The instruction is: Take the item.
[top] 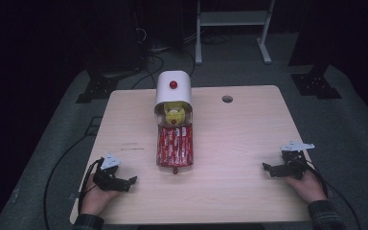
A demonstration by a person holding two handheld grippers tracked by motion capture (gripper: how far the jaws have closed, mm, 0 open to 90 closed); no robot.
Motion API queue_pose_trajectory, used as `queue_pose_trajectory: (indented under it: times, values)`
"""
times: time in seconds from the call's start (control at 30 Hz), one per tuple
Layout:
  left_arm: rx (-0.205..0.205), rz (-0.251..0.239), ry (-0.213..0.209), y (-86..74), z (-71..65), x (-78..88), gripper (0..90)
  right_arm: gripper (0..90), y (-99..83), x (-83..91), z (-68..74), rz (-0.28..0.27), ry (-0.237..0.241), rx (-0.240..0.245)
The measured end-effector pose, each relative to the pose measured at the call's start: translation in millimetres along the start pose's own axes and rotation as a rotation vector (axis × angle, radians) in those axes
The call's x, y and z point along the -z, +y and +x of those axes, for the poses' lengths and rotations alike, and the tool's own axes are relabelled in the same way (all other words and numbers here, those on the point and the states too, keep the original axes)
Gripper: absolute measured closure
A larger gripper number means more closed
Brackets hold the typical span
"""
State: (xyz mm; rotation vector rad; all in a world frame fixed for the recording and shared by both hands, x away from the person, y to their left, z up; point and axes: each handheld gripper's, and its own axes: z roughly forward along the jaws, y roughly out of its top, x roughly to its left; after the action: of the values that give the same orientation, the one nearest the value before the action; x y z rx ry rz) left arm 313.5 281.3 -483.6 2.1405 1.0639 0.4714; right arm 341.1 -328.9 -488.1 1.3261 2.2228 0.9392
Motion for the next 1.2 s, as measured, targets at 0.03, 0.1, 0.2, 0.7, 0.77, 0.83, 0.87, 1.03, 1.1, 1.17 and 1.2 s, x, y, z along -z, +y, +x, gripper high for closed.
queue_pose_trajectory:
  times: [0.03, 0.1, 0.2, 0.7, 0.77, 0.83, 0.87, 1.03, 1.1, 1.17, 1.2]
  values:
    - [0.0, 0.0, 0.0, 0.0, 0.0, 0.0, 0.0, 0.4, 0.0, -0.1, 0.0, 0.0, 0.0, 0.0]
    - [-0.005, 0.005, 0.0, 0.2, 0.4, 0.3, 0.0, 0.4, 0.1, -0.1, 0.1, 0.0, 0.0, -0.001]
    - [-0.001, 0.005, 0.003, 0.4, -0.2, 0.2, 0.0, 0.4, 0.1, -0.1, 0.1, 0.0, 0.0, -0.001]
    - [0.021, -0.003, -0.043, 5.7, 0.0, -2.1, 0.0, 0.4, 1.4, -1.4, -0.1, 0.0, 0.005, 0.005]
    - [0.022, 0.001, -0.041, 6.6, 0.3, -2.0, 0.0, 0.4, 1.2, -1.3, 0.0, 0.0, 0.004, 0.005]
    - [0.023, -0.009, -0.039, 8.3, 0.6, -0.7, 0.0, 0.4, 1.2, -1.3, 0.0, 0.0, 0.004, 0.005]
    - [0.022, -0.012, -0.039, 8.9, 0.8, -0.1, 0.0, 0.4, 1.2, -1.2, 0.0, 0.0, 0.004, 0.005]
    - [0.028, -0.018, -0.042, 11.8, 0.5, 0.7, 0.0, 0.4, 0.9, -1.0, 0.1, -0.001, 0.003, 0.005]
    - [0.027, -0.019, -0.039, 11.8, 0.9, 1.5, 0.0, 0.4, 0.9, -1.1, 0.1, -0.001, 0.003, 0.005]
    - [0.036, -0.027, -0.044, 12.2, 1.1, 2.4, 0.0, 0.4, 0.9, -1.1, 0.1, -0.001, 0.003, 0.005]
    - [0.04, -0.029, -0.051, 12.7, 1.4, 2.7, 0.0, 0.4, 1.0, -1.1, 0.0, -0.001, 0.003, 0.005]
